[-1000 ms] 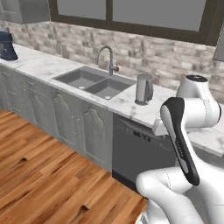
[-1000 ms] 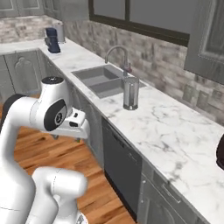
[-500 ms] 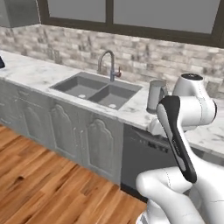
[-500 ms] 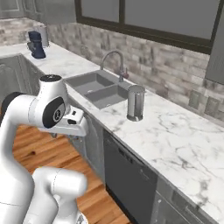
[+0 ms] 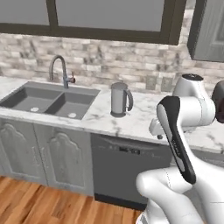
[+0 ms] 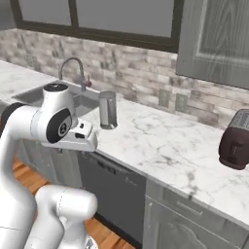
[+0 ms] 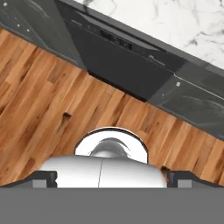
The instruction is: Navigate to the dishwasher.
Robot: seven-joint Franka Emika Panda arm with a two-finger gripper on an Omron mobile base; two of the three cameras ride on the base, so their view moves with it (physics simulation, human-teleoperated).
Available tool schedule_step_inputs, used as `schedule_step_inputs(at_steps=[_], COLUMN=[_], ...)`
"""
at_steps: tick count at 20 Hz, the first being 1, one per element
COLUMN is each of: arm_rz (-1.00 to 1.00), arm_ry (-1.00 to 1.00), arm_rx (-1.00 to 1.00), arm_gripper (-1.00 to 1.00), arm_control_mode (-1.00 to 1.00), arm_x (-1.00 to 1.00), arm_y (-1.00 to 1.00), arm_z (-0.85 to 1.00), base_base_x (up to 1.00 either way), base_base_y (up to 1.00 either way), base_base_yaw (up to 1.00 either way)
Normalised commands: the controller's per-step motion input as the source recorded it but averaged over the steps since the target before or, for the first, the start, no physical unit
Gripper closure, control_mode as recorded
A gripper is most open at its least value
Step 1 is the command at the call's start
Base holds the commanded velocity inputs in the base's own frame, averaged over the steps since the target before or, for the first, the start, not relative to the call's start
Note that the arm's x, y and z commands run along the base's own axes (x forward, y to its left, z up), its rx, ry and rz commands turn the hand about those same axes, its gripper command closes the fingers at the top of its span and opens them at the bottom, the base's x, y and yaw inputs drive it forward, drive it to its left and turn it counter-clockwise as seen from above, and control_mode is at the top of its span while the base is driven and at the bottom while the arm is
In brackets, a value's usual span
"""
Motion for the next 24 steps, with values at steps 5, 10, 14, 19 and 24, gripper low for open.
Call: schedule_step_inputs(at_steps=[5,10,14,19,24], arm_rz=[0.00,0.00,0.00,0.00,0.00], arm_ry=[0.00,0.00,0.00,0.00,0.00], arm_rx=[0.00,0.00,0.00,0.00,0.00], arm_gripper=[-1.00,-1.00,-1.00,-1.00,-1.00], arm_control_mode=[1.00,1.00,1.00,1.00,1.00], arm_x=[0.00,0.00,0.00,0.00,0.00], arm_y=[0.00,0.00,0.00,0.00,0.00], arm_z=[0.00,0.00,0.00,0.00,0.00], base_base_x=[0.54,0.51,0.44,0.43,0.59], base_base_y=[0.42,0.53,0.49,0.45,0.29], base_base_yaw=[-0.49,-0.45,-0.40,-0.31,-0.12])
